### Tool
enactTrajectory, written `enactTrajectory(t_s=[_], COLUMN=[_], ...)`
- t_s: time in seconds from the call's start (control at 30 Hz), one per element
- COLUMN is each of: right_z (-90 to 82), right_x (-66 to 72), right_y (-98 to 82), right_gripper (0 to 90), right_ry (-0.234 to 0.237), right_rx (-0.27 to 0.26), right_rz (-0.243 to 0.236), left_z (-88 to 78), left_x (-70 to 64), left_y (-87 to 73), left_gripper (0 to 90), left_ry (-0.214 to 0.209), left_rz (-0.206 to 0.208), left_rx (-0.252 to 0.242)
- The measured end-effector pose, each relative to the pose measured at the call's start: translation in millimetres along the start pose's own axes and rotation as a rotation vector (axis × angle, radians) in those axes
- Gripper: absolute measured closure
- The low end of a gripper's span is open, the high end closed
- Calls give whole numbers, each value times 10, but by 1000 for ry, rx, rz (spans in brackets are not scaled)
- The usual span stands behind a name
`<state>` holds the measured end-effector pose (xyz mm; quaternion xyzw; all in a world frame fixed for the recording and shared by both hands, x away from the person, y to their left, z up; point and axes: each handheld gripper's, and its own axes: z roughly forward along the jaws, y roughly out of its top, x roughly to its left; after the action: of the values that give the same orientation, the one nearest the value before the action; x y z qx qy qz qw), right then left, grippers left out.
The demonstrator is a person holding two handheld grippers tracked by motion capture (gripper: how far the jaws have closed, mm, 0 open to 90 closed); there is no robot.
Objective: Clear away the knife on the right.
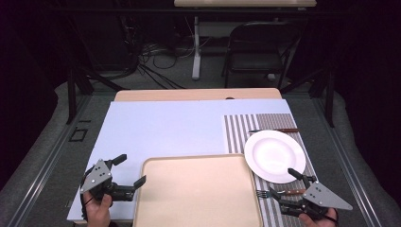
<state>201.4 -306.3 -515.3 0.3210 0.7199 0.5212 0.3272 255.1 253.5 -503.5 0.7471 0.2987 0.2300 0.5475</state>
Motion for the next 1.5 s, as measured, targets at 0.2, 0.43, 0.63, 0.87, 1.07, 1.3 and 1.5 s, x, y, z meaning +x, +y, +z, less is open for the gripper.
enactTrajectory(t_s=[0.2,0.43,0.63,0.87,1.07,1.3,1.5], right_z=[-7,-22,-137,-246,-301,-240,-148], right_x=[-6,-21,-164,-411,-676,-1028,-1224], right_y=[10,43,130,167,181,157,183], right_gripper=[137,137,142,139,136,136,132], right_ry=[-3,-48,-62,-87,-117,-165,-168], right_rx=[22,27,86,140,172,183,185], right_rz=[-9,-64,-73,-65,-68,-43,-7], left_z=[-5,-11,5,22,27,28,31], left_x=[4,20,37,72,97,113,122], left_y=[-12,-17,-29,-49,-63,-68,-76], left_gripper=[5,5,5,5,4,4,4], left_ry=[9,26,62,76,96,97,107], left_rz=[-3,-24,-31,-65,-97,-110,-116], left_rx=[7,-7,8,-6,-22,-17,-14])
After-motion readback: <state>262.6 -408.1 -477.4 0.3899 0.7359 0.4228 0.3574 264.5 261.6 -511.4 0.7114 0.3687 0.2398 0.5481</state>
